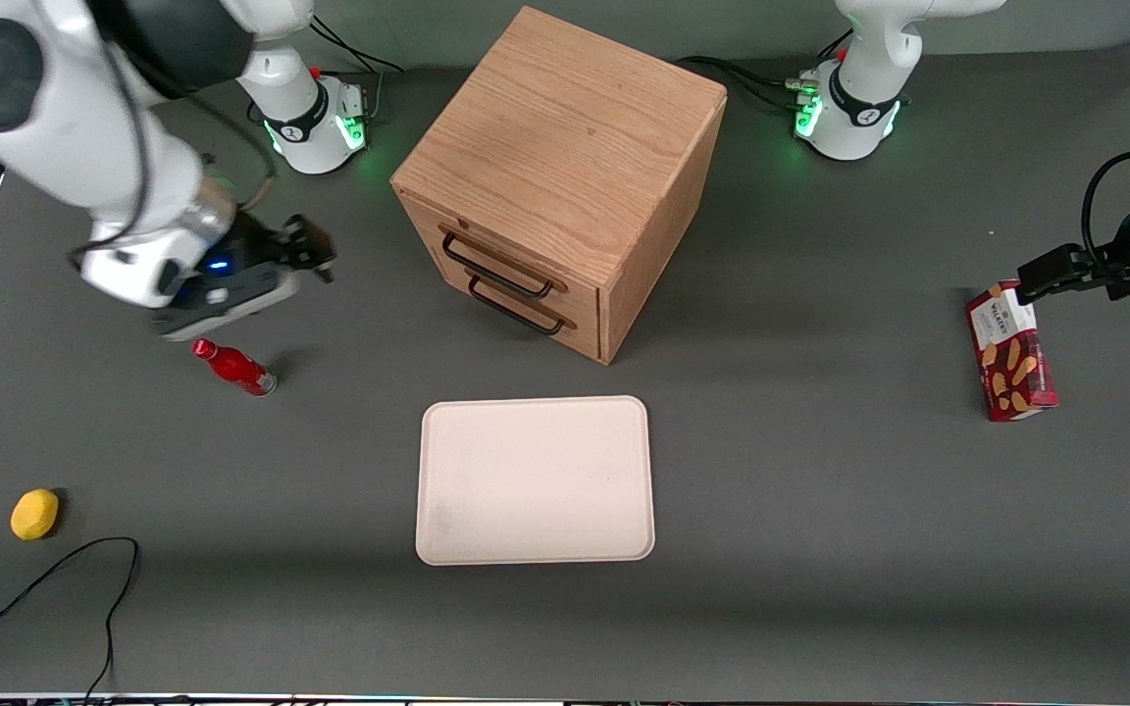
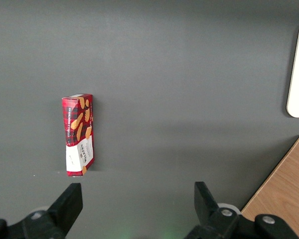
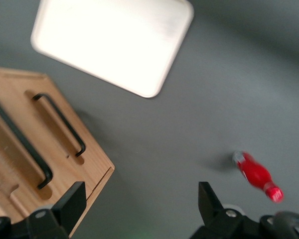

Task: Open upper drawer
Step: 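Move the right gripper toward the upper drawer's black handle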

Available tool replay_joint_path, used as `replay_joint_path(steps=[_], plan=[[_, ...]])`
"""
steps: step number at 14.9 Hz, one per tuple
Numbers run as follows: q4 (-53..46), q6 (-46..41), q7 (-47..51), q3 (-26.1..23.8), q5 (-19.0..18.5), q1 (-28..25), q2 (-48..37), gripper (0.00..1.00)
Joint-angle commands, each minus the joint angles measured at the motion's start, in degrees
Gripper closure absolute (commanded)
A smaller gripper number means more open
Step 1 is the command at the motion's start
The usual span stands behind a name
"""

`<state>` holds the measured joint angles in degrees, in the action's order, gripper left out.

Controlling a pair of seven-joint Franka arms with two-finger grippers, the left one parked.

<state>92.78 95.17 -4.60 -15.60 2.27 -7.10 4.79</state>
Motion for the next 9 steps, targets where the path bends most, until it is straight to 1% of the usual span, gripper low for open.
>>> replay_joint_path(steps=[1, 3, 5, 6, 7, 8, 9], plan=[[-1.1, 1.0, -4.1, -4.3, 0.2, 0.6, 2.1, 0.0], [-1.0, 1.9, -4.3, -8.4, 0.2, 0.6, 2.4, 0.0], [-1.0, 4.2, -4.5, -11.0, 0.8, 0.4, 4.0, 0.0], [-1.0, 4.3, -4.6, -12.0, 3.2, 0.4, 4.9, 0.0], [-0.9, 4.3, -5.8, -12.1, 6.4, 0.3, 5.8, 0.0], [-0.5, 4.3, -9.0, -12.0, 9.6, 0.3, 6.4, 0.0], [-0.2, 4.3, -13.6, -12.0, 10.7, 0.3, 7.1, 0.0]])
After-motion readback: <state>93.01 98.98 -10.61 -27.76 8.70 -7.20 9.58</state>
